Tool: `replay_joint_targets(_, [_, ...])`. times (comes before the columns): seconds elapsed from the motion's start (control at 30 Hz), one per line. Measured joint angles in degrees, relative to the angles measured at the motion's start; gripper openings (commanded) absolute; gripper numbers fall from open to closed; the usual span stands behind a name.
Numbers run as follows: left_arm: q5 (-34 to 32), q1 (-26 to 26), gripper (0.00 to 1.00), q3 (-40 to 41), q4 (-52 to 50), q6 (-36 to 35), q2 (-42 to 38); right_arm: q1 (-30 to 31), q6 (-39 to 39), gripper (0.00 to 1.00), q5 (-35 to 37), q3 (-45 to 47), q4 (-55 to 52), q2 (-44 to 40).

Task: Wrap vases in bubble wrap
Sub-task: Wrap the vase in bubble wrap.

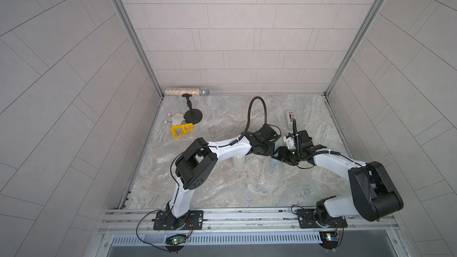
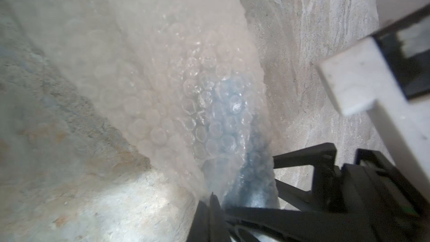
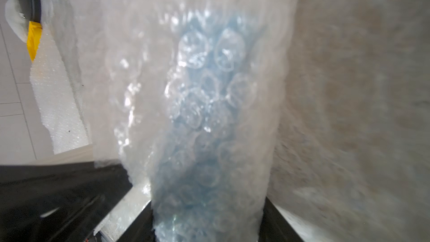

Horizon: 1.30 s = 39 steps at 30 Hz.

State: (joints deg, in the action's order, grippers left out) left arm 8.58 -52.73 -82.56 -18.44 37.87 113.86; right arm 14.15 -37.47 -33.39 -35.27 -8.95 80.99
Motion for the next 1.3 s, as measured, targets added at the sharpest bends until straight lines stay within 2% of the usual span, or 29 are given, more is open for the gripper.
replay_joint_targets(0.23, [-0.04, 0.35, 0.00, -1.99, -3.39, -0.61, -0.13, 0.74, -3.45, 0.67, -2.29, 1.11, 7.04, 2.54])
replay_joint_targets(0.37, [0.17, 0.02, 0.00, -4.17, -4.66, -0.15, 0.83, -0.46, -3.32, 0.73, -3.02, 2.62, 8.46, 2.19])
replay_joint_targets(0.8, [0.85, -1.84, 0.00, -13.86, -5.68, 1.09, 6.91, -8.22, 1.57, 0.79, -3.78, 3.65, 0.13, -3.96])
replay_joint_targets(0.97, [0.85, -2.43, 0.00, -15.15, -5.86, 1.11, 8.50, -10.54, 2.97, 0.72, -4.57, 3.50, -3.26, -5.64])
replay_joint_targets(1.2, [1.31, -2.75, 0.00, -15.87, -5.88, 1.18, 9.38, -13.70, 4.37, 0.70, -5.95, 3.45, -7.61, -8.11])
replay_joint_targets(1.3, [1.53, -2.84, 0.00, -15.98, -5.88, 1.27, 9.79, -14.49, 5.16, 0.66, -6.38, 3.26, -9.07, -8.50])
